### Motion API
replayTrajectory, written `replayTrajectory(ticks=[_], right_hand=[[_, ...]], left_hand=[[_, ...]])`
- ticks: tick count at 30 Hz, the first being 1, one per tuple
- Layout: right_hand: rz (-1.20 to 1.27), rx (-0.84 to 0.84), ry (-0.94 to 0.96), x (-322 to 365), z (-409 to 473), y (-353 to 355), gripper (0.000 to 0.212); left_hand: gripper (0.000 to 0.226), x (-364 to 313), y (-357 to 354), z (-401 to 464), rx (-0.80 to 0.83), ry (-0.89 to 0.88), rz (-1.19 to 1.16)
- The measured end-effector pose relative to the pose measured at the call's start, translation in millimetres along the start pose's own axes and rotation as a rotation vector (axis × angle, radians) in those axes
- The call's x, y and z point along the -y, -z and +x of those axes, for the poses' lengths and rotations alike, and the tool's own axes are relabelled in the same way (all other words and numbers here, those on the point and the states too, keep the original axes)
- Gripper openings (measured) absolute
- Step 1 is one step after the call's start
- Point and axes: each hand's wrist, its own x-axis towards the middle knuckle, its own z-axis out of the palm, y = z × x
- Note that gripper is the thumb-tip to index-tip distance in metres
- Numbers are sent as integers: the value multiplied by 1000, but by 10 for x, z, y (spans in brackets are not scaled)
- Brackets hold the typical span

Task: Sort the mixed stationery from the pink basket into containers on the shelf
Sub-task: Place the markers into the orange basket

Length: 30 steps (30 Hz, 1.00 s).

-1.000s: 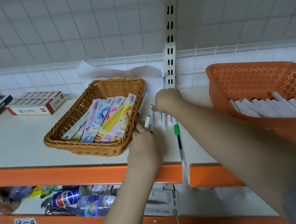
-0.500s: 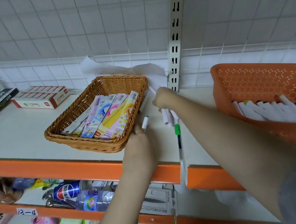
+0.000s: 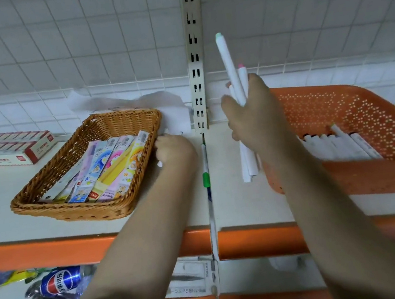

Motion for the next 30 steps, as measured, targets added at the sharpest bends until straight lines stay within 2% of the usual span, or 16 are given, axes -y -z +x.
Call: replayTrajectory(ticks=[7,10,13,15,18,21,25,28,30], right_hand=[[24,-13,-27,-18,-45,181,14],[32,2,-44,-40,-69,188,11],[25,-1,-59,-68,-77,182,17],[27,0,-61,-78,-80,182,19],[33,-1,-57,-85,-84,184,19],[28,-13,-65,-78,-83,172,20],[14,-32,-57,-68,-82,148,20],[15,-49,-46,-62,-81,122,20],[26,-53,-61,-68,-87,110,18]], left_hand=[[51,13,-56,101,16,-38,151],[50,15,-19,176,75,-61,188],[51,1,79,119,155,-113,223],[45,1,164,64,219,-139,134],[21,-11,218,-13,321,-192,-45],[32,-18,168,-133,266,-160,-305],[38,18,142,-234,310,-177,-355],[29,38,216,-291,405,-190,-357],[37,82,255,-335,426,-204,-385]])
